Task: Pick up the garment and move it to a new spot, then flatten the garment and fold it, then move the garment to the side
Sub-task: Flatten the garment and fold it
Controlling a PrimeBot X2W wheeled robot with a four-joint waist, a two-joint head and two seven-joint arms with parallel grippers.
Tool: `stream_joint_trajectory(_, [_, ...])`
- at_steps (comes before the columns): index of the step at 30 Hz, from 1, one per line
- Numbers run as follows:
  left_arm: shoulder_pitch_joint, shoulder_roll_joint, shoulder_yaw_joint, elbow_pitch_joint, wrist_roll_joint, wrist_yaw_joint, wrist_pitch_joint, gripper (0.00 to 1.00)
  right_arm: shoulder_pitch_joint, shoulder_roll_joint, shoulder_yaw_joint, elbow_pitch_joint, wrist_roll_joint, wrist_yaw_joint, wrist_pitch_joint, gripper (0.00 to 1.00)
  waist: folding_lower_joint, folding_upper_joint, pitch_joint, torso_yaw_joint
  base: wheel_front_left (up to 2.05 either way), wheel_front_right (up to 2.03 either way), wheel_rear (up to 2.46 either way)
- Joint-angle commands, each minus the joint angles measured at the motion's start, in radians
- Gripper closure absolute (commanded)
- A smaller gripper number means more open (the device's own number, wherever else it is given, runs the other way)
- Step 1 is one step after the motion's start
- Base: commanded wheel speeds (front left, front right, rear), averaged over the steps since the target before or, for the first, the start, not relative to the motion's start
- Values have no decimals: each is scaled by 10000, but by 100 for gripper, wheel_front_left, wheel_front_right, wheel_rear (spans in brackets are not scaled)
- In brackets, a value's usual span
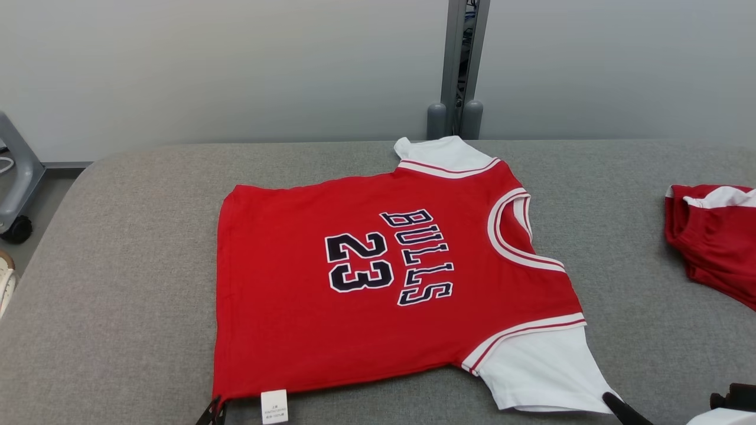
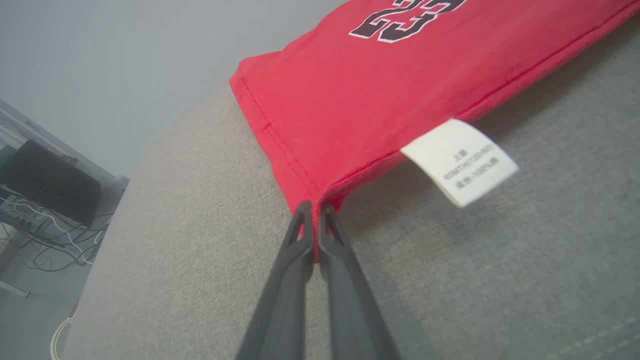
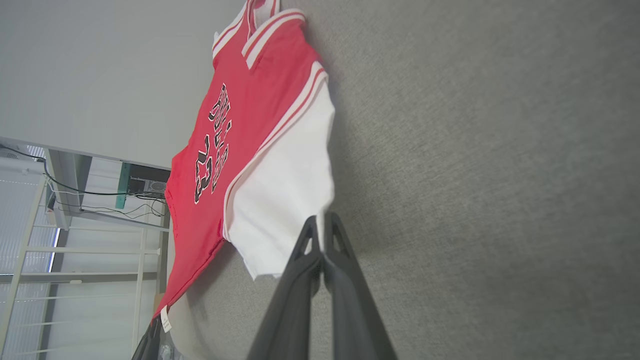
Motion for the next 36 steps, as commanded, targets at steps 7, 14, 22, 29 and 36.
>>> stream_joint_trajectory(7, [-239,73,72,-544,-190,42,-14,100,-617,-428,184,-373,54,21,-344,100,0,-1,97,1,0,0,0])
stream_joint_trajectory(14, [-649,87,428,-1178,-358,167,-16,100,-1429,-785,315,-685,127,23,-640,100,0,-1,363,96,0,0,0])
stream_joint_trajectory(22, [-1571,36,488,-960,-340,-173,-14,100,-2880,-804,503,-189,206,23,-749,100,0,-1,911,215,0,0,0])
stream_joint_trajectory(29, [-2451,-164,338,-435,-197,-319,-14,100,-4524,-332,818,602,71,23,-595,100,0,-1,1358,213,0,0,0])
stream_joint_trajectory(36, [-3270,-306,253,171,-138,-425,-14,100,-5878,279,1117,1627,-92,23,-485,100,0,-1,1784,207,0,0,0])
